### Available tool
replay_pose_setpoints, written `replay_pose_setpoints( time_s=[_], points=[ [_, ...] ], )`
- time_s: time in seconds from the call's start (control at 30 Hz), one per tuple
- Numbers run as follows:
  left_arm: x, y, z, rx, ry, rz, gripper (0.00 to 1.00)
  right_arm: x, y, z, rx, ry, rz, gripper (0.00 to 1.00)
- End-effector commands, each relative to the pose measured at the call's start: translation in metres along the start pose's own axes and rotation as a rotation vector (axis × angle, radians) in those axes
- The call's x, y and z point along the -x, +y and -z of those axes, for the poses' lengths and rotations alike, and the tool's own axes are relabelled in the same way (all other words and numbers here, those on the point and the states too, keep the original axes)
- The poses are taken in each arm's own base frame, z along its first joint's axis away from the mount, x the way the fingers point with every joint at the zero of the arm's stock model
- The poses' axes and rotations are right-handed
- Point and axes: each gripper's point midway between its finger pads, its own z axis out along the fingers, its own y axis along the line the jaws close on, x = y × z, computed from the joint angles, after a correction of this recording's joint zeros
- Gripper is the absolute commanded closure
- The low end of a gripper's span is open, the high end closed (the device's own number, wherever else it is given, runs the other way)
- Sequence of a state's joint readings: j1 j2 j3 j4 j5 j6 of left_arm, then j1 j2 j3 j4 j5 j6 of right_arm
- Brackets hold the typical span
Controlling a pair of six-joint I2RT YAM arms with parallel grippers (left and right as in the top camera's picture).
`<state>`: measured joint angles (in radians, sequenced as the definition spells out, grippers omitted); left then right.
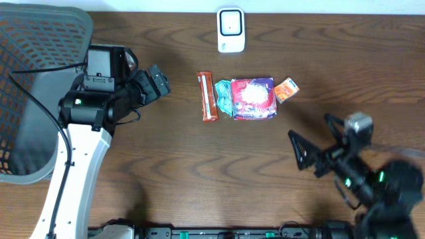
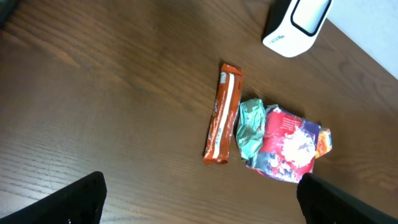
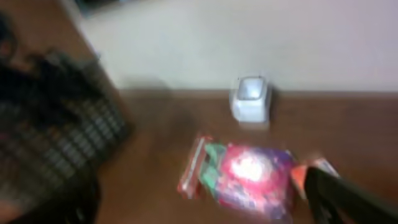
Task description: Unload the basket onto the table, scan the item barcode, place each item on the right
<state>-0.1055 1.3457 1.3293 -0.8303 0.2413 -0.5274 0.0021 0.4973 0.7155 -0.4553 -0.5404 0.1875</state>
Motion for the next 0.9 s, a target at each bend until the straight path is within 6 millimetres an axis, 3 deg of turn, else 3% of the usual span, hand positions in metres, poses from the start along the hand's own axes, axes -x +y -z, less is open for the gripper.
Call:
replay_pose_setpoints(
  time_s=[0.0, 0.07, 0.2, 0.43, 0.53, 0.6, 0.73, 0.87],
  points=[
    [0.001, 0.0, 0.002, -0.003, -0.005, 0.004, 0.02, 0.018, -0.034, -0.023, -0.133, 0.237, 0.148, 0.01],
    [0.001, 0.0, 0.002, -0.002, -0.005, 0.004, 0.02, 0.015, -0.041, -0.037, -0.123, 0.378, 0.078, 0.01],
    [0.001, 0.0, 0.002, -0.002, -0.005, 0.004, 0.02, -0.001, -0.034, -0.075, 0.05, 0.629, -0.143, 0.01],
    [0.001, 0.0, 0.002, -0.003, -0.005, 0.004, 0.02, -0.047, -0.08, -0.135, 0.032, 0.757, -0.254, 0.01],
    [0.001, 0.0, 0.002, -0.002, -0.005, 0.004, 0.02, -0.07, -0.106, -0.161, -0.053, 0.787, -0.383, 0.01],
    [0.001, 0.0, 0.002, -0.002, -0.005, 0.004, 0.02, -0.085, -0.116, -0.172, -0.066, 0.808, -0.426, 0.08],
    [0.001, 0.0, 0.002, -0.002, -0.005, 0.004, 0.02, -0.116, -0.125, -0.189, -0.037, 0.864, -0.483, 0.12],
    [0.001, 0.0, 0.002, -0.002, -0.005, 0.004, 0.02, -0.149, -0.122, -0.198, 0.039, 0.934, -0.546, 0.23]
  ],
)
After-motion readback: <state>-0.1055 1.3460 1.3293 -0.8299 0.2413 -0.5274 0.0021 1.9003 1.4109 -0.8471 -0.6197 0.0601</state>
